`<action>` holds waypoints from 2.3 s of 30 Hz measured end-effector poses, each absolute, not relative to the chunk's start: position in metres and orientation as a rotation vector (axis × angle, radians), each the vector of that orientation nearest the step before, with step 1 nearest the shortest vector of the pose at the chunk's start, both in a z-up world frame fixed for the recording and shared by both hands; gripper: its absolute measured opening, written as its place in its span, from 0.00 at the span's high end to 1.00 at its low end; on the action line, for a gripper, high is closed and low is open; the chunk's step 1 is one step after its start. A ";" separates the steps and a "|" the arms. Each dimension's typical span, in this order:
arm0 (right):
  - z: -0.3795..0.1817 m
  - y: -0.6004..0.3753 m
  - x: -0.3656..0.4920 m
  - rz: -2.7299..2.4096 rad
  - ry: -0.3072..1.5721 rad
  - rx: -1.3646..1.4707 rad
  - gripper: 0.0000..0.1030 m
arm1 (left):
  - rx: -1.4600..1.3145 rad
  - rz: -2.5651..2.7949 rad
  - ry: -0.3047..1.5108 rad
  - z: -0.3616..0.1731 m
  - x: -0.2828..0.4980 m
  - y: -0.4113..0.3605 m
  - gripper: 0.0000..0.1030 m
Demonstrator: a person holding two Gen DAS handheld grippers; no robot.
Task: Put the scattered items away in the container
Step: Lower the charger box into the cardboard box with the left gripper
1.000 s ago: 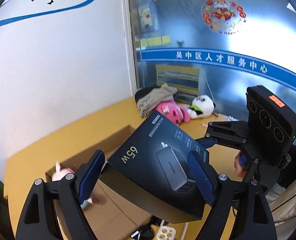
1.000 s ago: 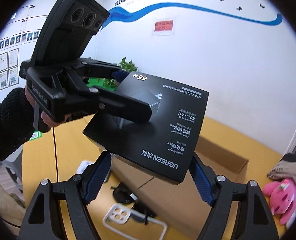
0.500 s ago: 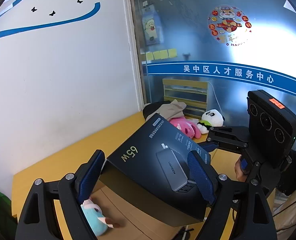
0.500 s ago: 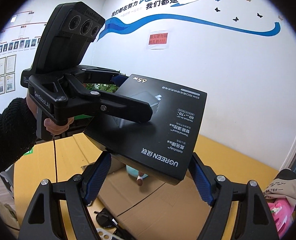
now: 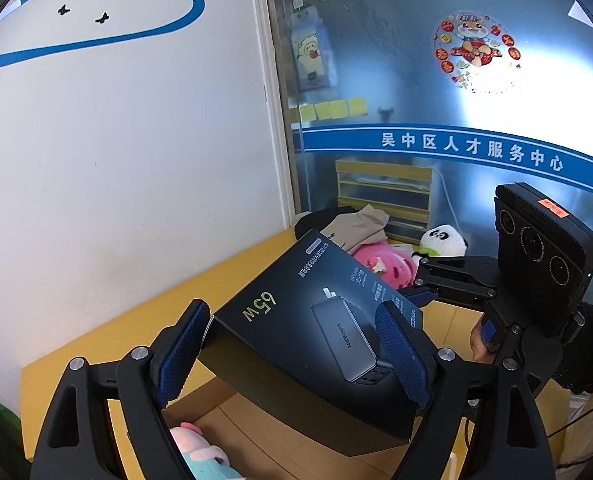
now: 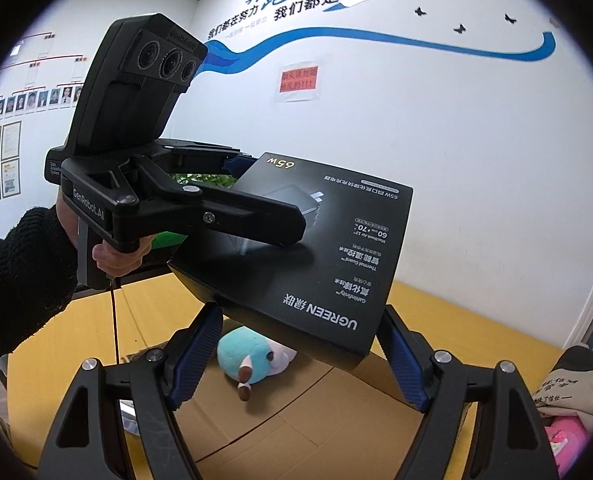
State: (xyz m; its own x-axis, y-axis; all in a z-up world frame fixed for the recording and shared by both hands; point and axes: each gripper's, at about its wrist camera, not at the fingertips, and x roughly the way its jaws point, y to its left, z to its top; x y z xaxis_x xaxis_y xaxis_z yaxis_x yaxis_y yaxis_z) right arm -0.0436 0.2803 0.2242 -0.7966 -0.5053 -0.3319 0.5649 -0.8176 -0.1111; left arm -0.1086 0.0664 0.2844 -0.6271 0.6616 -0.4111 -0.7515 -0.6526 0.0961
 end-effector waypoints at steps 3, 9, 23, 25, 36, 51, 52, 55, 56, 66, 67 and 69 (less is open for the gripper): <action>0.217 0.281 -0.057 -2.521 0.267 0.407 0.24 | -0.462 2.262 0.306 0.277 -0.126 0.068 0.15; 0.198 0.283 -0.085 -2.512 0.238 0.455 0.24 | -0.526 2.250 0.265 0.257 -0.159 0.070 0.15; 0.145 0.294 -0.126 -2.497 0.138 0.583 0.24 | -0.663 2.205 0.180 0.206 -0.214 0.074 0.15; 0.140 0.296 -0.129 -2.491 0.132 0.598 0.24 | -0.667 2.206 0.183 0.201 -0.218 0.076 0.15; 0.114 0.297 -0.146 -2.479 0.111 0.677 0.24 | -0.747 2.194 0.135 0.173 -0.246 0.077 0.15; 0.072 0.295 -0.160 -2.455 0.071 0.822 0.24 | -0.883 2.180 0.108 0.126 -0.276 0.087 0.15; 0.067 0.295 -0.161 -2.451 0.066 0.837 0.24 | -0.901 2.181 0.114 0.122 -0.278 0.089 0.15; 0.056 0.296 -0.164 -2.440 0.048 0.878 0.24 | -0.949 2.183 0.131 0.111 -0.285 0.096 0.15; 0.052 0.297 -0.164 -2.436 0.040 0.892 0.24 | -0.963 2.184 0.133 0.108 -0.286 0.098 0.15; 0.017 0.297 -0.168 -2.406 0.018 1.022 0.24 | -1.112 2.170 0.179 0.076 -0.300 0.113 0.15; 0.014 0.297 -0.168 -2.400 0.013 1.033 0.24 | -1.133 2.169 0.183 0.074 -0.302 0.116 0.15; 0.009 0.297 -0.168 -2.390 0.001 1.054 0.24 | -1.166 2.169 0.193 0.070 -0.305 0.120 0.15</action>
State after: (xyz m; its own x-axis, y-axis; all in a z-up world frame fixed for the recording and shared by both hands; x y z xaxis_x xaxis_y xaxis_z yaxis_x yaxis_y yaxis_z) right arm -0.1675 0.2975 0.0095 -0.5599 -0.4618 -0.6879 0.4626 -0.8630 0.2028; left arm -0.3045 0.1199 0.0704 -0.3856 0.4806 -0.7876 -0.6123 -0.7718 -0.1713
